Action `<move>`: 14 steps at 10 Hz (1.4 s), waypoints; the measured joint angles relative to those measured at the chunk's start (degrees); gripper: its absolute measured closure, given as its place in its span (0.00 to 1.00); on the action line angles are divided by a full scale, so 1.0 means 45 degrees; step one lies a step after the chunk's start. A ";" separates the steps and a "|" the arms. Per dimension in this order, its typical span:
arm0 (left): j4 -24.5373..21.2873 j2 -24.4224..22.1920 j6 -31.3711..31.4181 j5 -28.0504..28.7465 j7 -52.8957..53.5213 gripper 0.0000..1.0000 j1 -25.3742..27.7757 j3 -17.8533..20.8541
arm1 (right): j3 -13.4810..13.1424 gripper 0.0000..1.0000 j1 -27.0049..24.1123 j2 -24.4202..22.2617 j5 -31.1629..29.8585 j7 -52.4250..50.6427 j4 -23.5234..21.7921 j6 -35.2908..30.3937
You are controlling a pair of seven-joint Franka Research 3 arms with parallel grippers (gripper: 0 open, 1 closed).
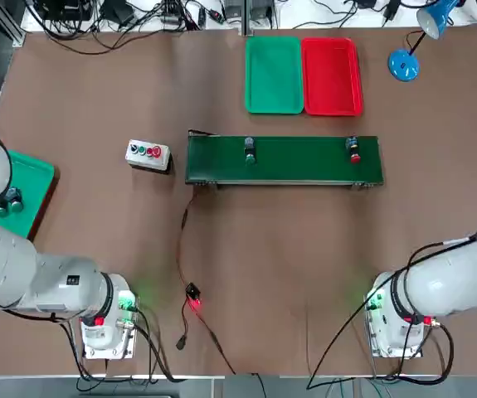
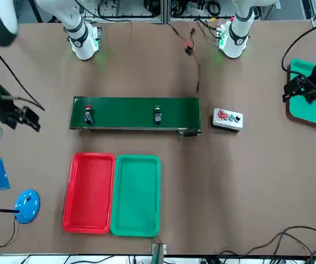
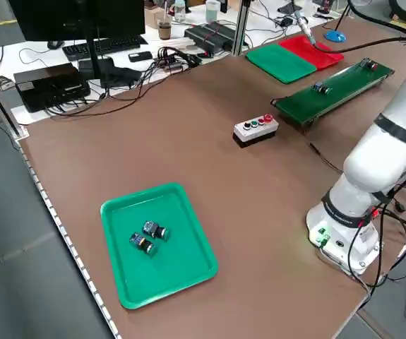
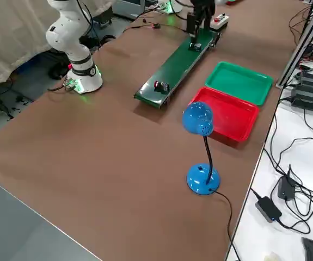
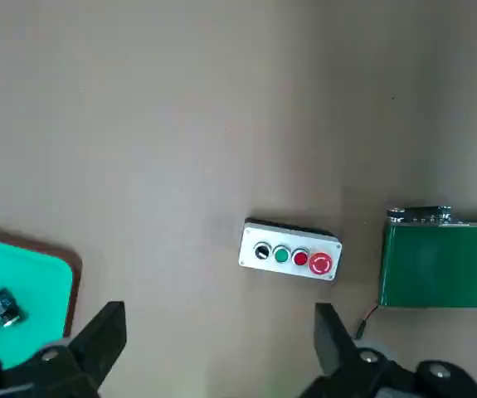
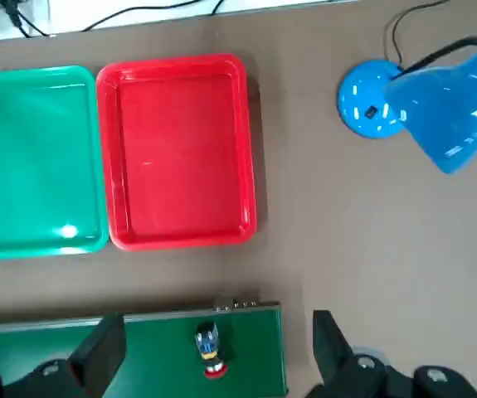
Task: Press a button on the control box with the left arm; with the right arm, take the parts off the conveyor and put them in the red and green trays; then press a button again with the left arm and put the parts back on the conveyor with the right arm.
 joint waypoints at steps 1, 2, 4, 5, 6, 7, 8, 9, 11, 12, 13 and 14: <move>-0.0003 -0.0004 -0.0016 0.0000 0.0000 0.00 -0.0001 -0.0051 | 0.0120 0.00 -0.0274 -0.0446 0.0017 -0.0356 -0.0009 -0.0245; -0.0004 -0.0009 -0.0033 0.0000 0.0000 0.00 -0.0001 -0.0093 | 0.0351 0.00 -0.0621 -0.0762 0.0025 -0.0770 -0.0019 -0.0412; -0.0004 -0.0012 -0.0061 0.0000 0.0000 0.00 0.0000 -0.0117 | 0.0623 0.00 -0.1043 -0.0892 0.0031 -0.1208 -0.0068 -0.1127; -0.0004 -0.0013 -0.0070 0.0000 0.0000 0.00 0.0001 -0.0119 | 0.0647 0.00 -0.1101 -0.0890 0.0032 -0.1279 -0.0112 -0.1367; -0.0004 -0.0019 -0.0072 0.0000 0.0000 0.00 0.0001 -0.0120 | 0.0661 0.00 -0.1127 -0.0890 0.0032 -0.1313 -0.0134 -0.1406; -0.0003 -0.0026 -0.0074 0.0000 0.0000 0.00 0.0001 -0.0125 | 0.0672 0.00 -0.1127 -0.0891 0.0032 -0.1327 -0.0165 -0.1423; -0.0004 -0.0027 -0.0077 0.0000 0.0000 0.00 0.0000 -0.0128 | 0.0672 0.00 -0.1129 -0.0890 0.0032 -0.1332 -0.0243 -0.1429; -0.0003 -0.0031 -0.0077 0.0000 -0.0001 0.00 0.0000 -0.0134 | 0.0664 0.00 -0.1142 -0.0888 0.0031 -0.1335 -0.0326 -0.1425; -0.0003 -0.0038 -0.0078 0.0000 -0.0002 0.00 0.0000 -0.0146 | 0.0464 0.00 -0.1151 -0.0882 0.0031 -0.1365 -0.0501 -0.1419; -0.0004 -0.0038 -0.0078 0.0000 -0.0003 0.00 0.0000 -0.0147 | 0.0342 0.00 -0.1151 -0.0881 0.0031 -0.1432 -0.0572 -0.1417; -0.0004 -0.0038 -0.0079 0.0000 -0.0005 0.00 0.0000 -0.0147 | 0.0303 0.00 -0.1151 -0.0881 0.0031 -0.1466 -0.0593 -0.1418; -0.0004 -0.0039 -0.0079 0.0000 -0.0005 0.00 0.0000 -0.0147 | 0.0304 0.00 -0.1148 -0.0882 0.0031 -0.1468 -0.0594 -0.1420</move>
